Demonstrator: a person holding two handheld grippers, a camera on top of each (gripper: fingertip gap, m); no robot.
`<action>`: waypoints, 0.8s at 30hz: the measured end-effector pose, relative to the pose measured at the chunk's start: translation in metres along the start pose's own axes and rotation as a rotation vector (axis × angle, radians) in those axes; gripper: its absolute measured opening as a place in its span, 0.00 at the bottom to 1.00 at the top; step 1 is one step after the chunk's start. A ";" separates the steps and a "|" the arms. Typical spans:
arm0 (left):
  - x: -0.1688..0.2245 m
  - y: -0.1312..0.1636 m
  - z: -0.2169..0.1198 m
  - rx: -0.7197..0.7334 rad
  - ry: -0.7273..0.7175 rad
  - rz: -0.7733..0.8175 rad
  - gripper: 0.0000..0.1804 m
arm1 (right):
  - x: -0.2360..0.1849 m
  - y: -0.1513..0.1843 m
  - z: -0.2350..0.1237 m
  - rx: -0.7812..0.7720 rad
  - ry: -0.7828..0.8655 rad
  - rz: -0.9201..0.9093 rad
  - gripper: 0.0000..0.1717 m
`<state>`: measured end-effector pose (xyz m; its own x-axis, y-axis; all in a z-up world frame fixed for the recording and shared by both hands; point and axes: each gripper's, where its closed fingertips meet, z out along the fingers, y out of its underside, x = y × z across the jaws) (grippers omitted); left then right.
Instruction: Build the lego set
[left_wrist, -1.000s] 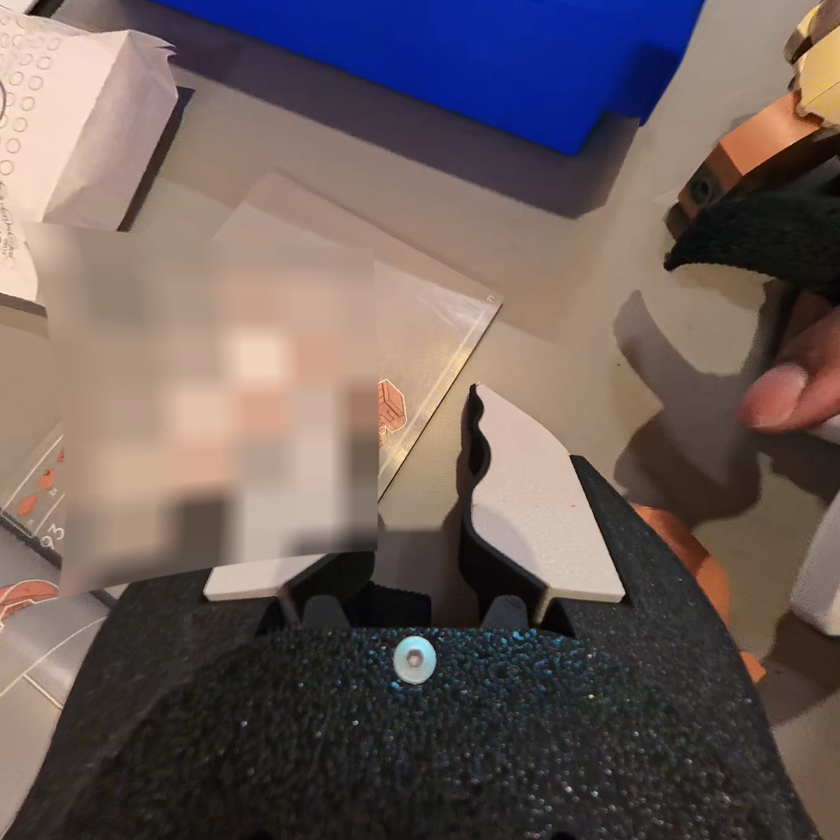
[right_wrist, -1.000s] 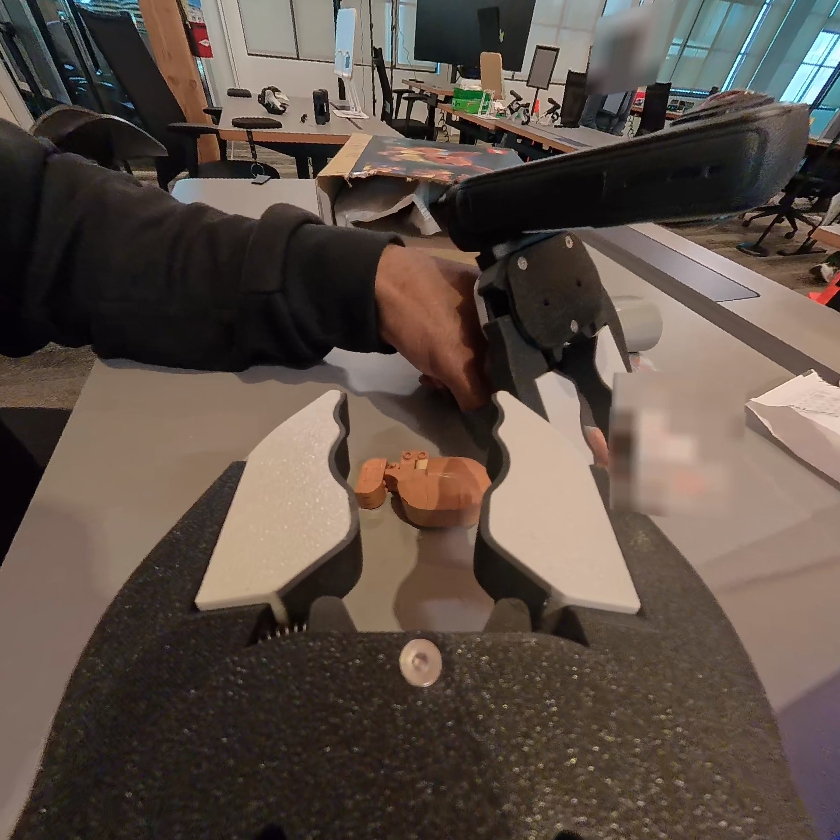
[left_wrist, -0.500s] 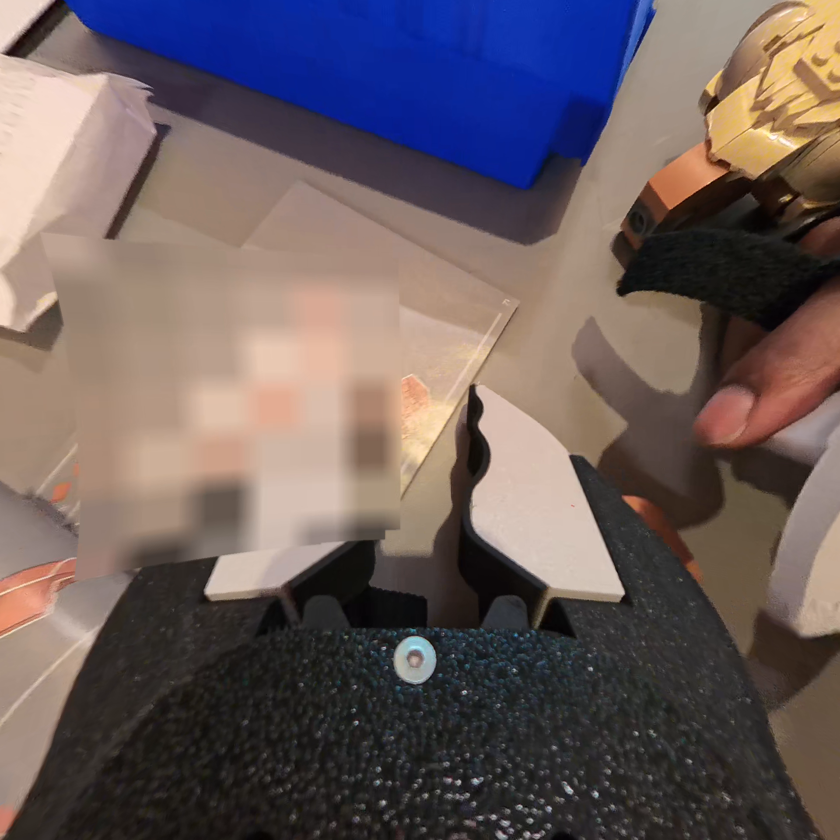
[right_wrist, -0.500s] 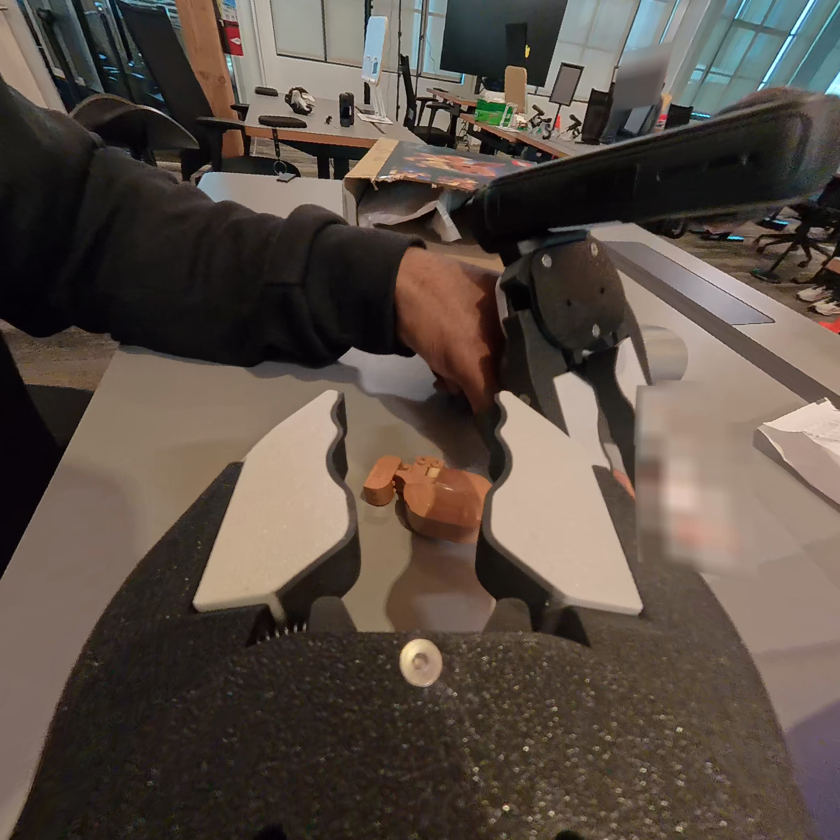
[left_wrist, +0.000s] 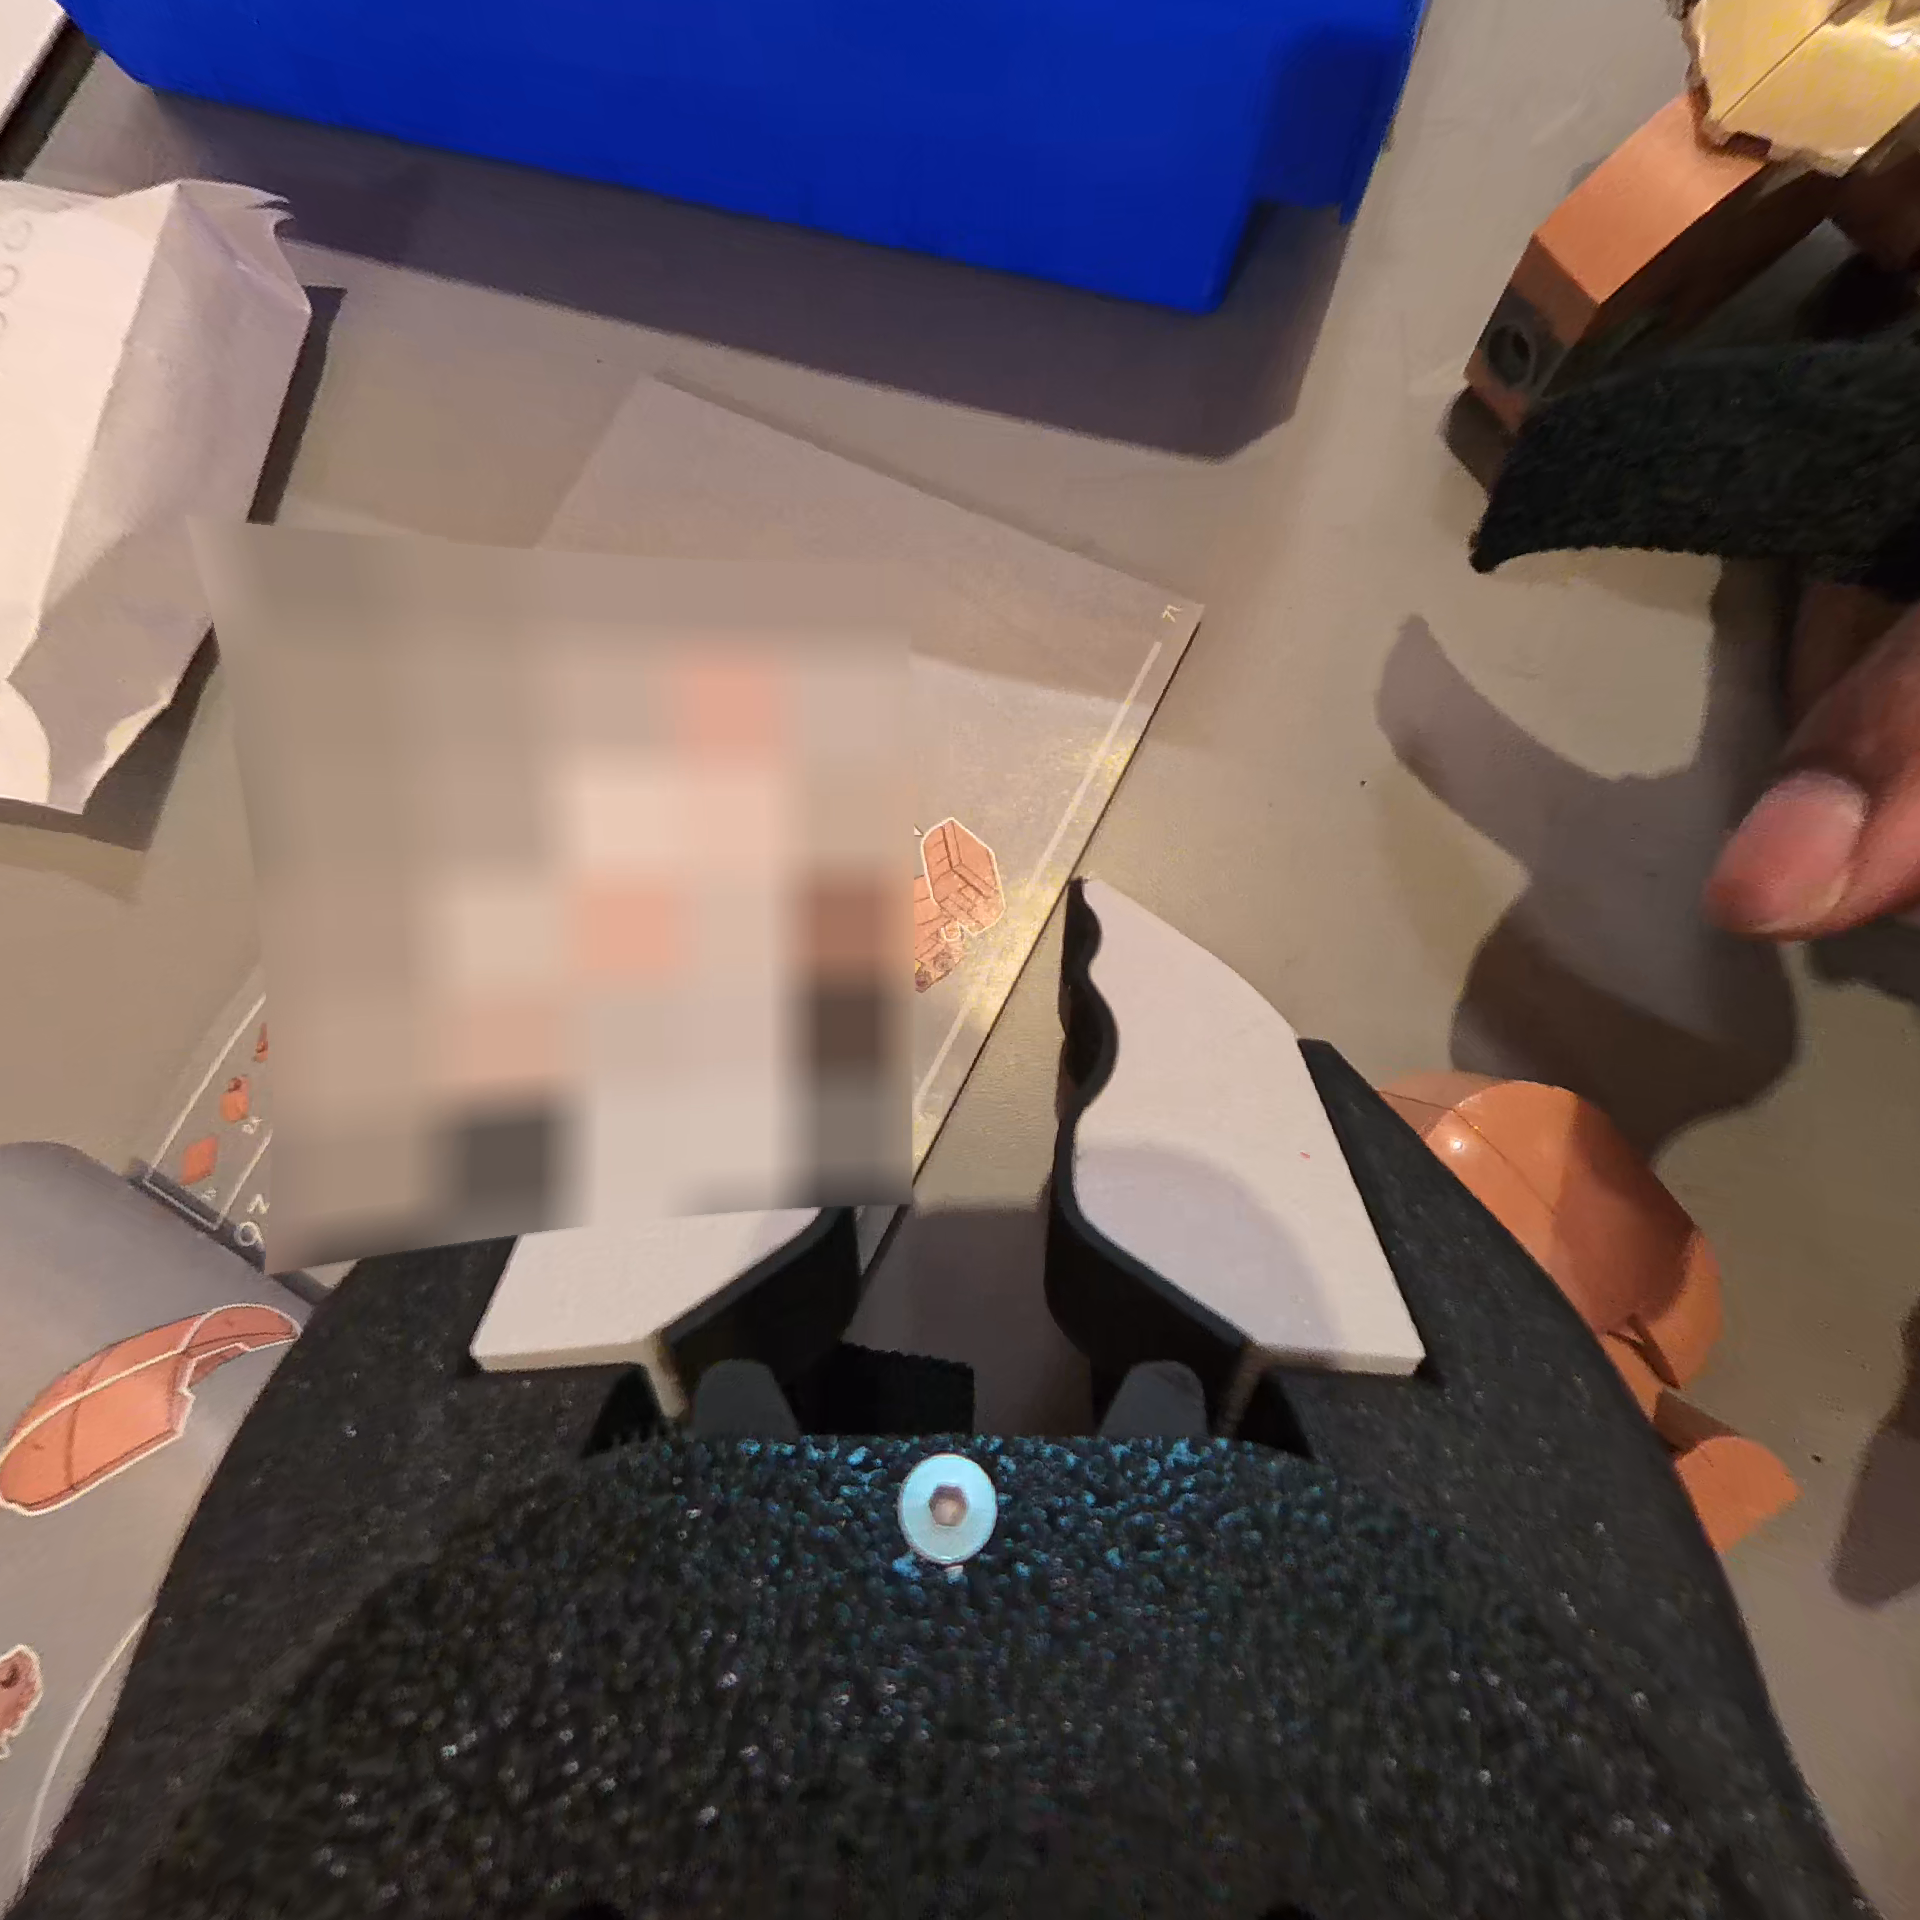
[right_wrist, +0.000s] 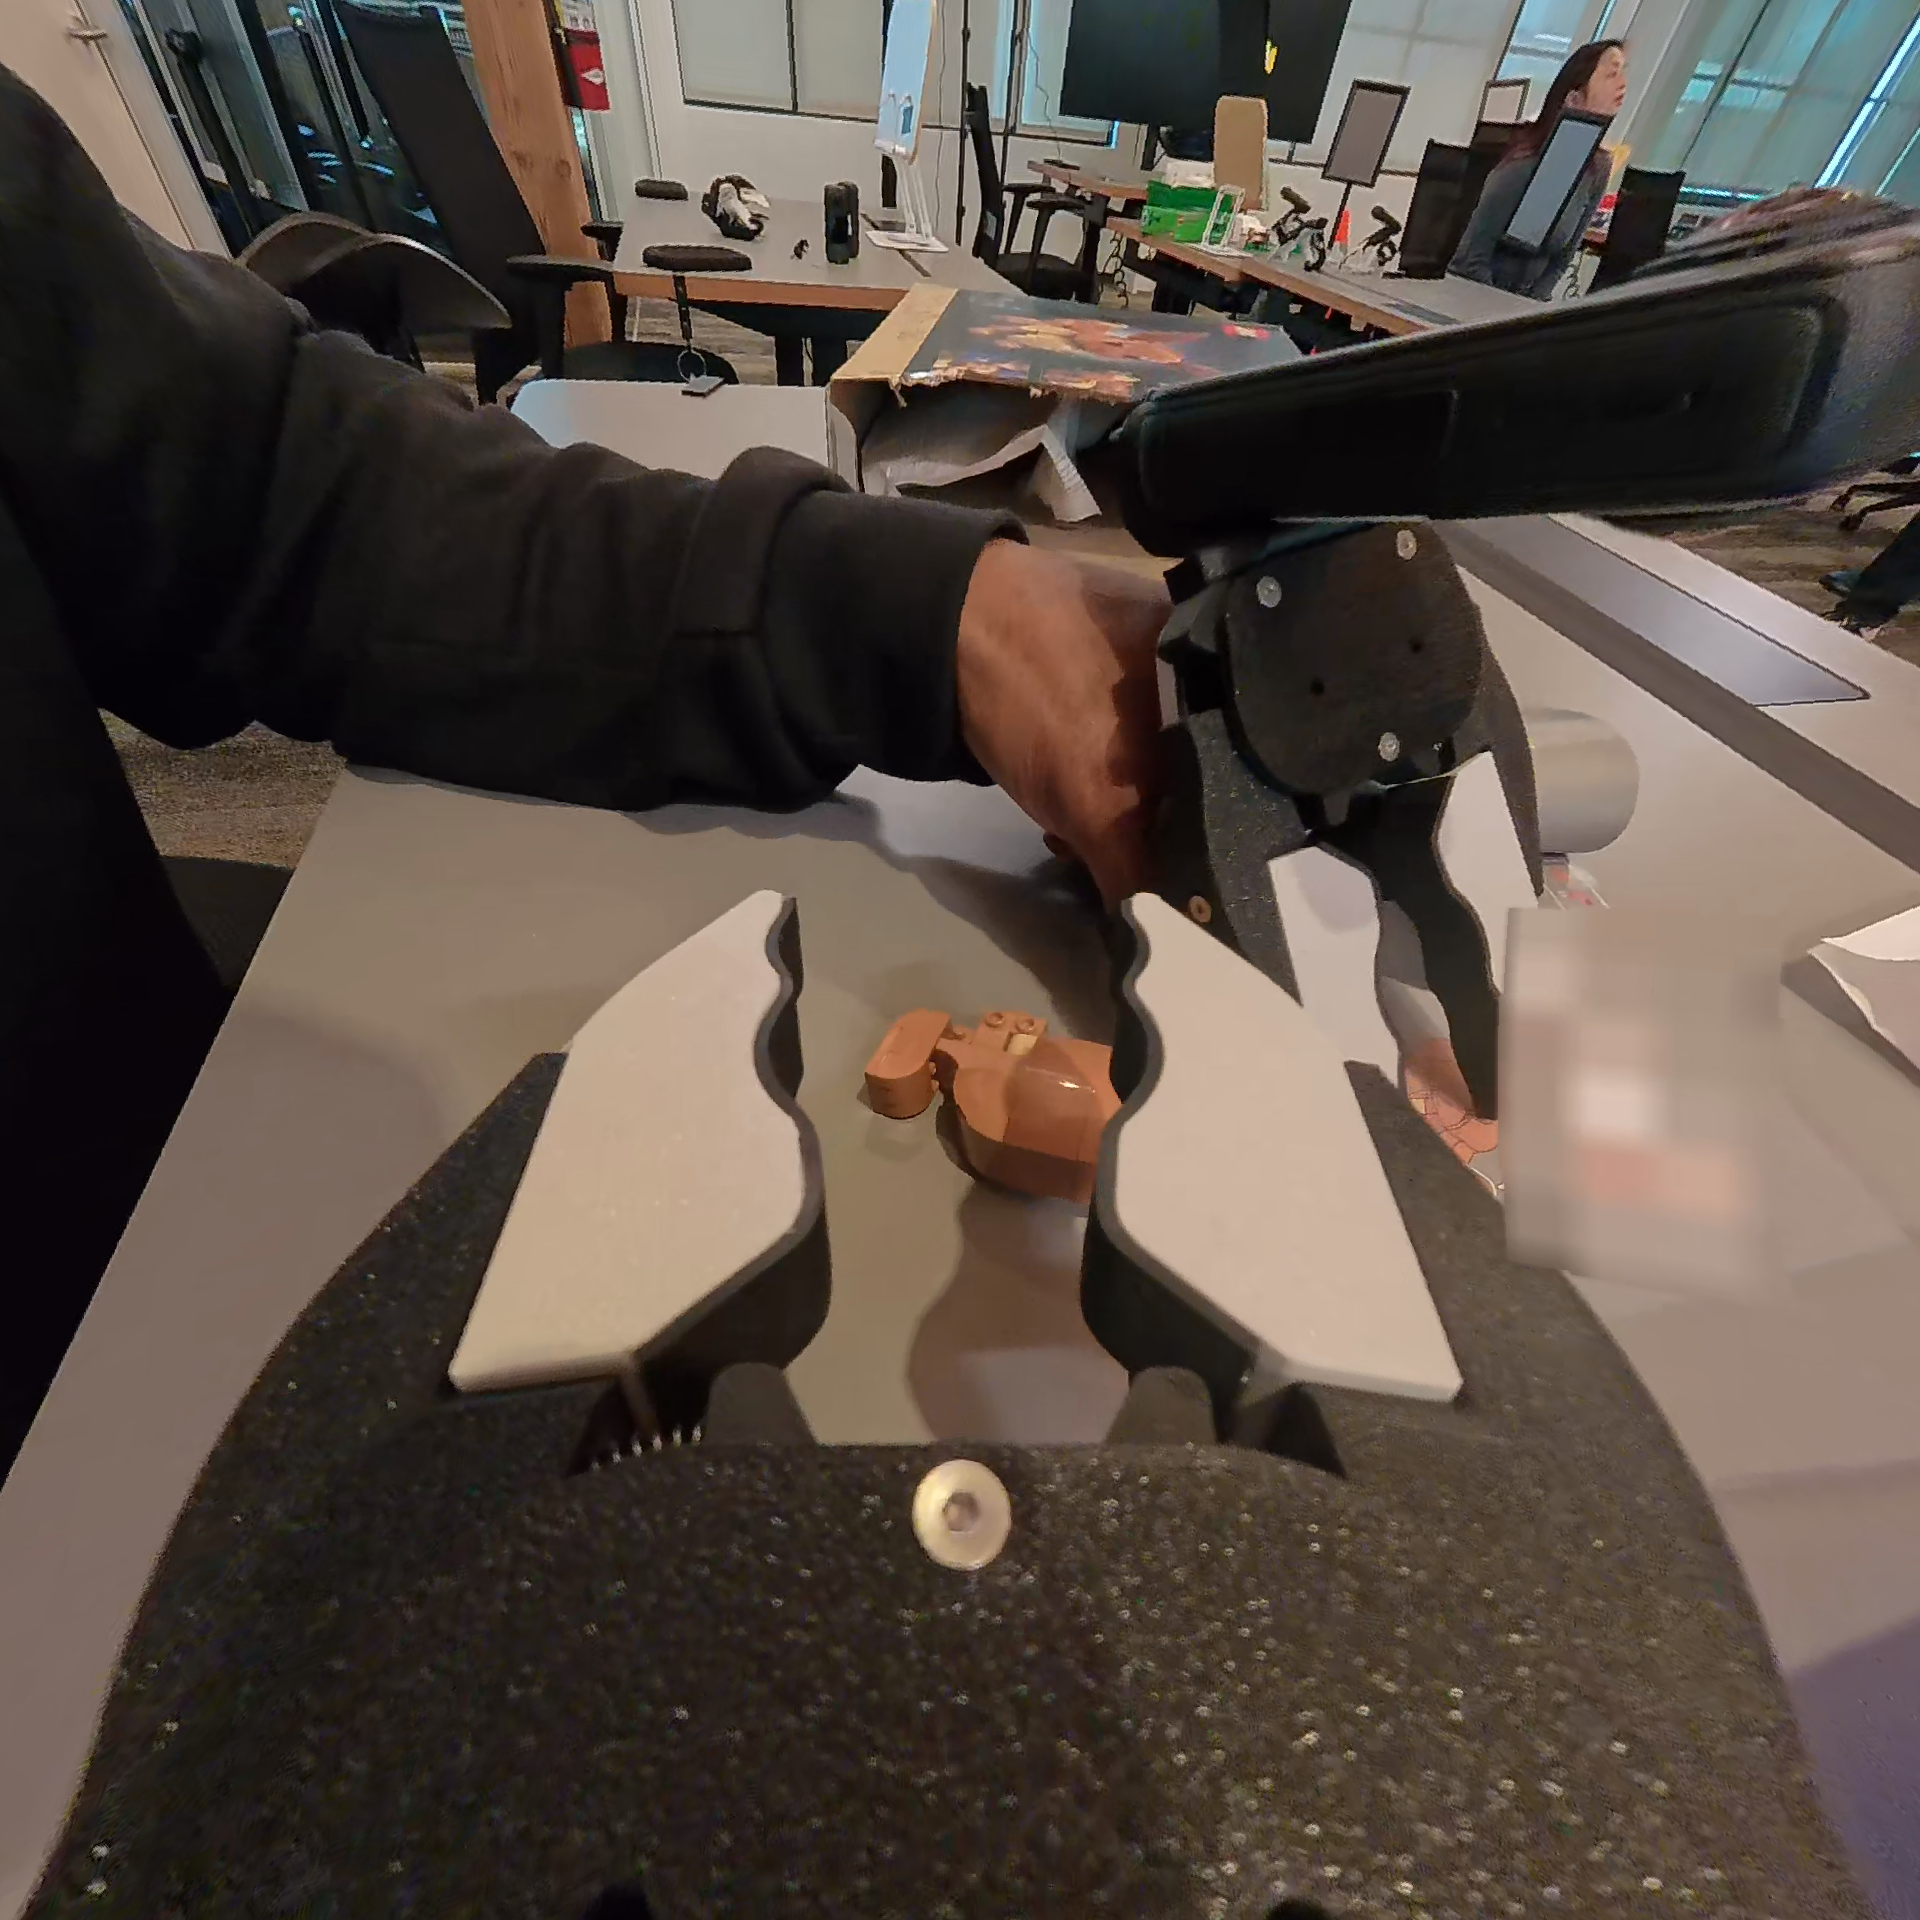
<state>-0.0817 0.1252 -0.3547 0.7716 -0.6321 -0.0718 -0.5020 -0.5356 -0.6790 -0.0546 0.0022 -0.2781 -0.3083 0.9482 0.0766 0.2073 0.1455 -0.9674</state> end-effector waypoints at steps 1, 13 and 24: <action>0.000 0.000 0.000 0.002 0.001 -0.005 0.22 | 0.000 0.000 0.000 -0.001 -0.001 0.000 0.33; -0.002 0.000 0.000 0.005 0.007 -0.042 0.22 | 0.000 0.000 0.000 -0.003 -0.002 0.002 0.33; -0.003 -0.002 -0.003 0.028 0.033 -0.092 0.22 | 0.000 0.000 0.001 -0.007 0.002 0.003 0.33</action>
<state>-0.0840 0.1265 -0.3509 0.8000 -0.5998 0.0157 -0.4183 -0.5763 -0.7021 -0.0549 0.0018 -0.2787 -0.3057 0.9492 0.0743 0.2145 0.1447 -0.9659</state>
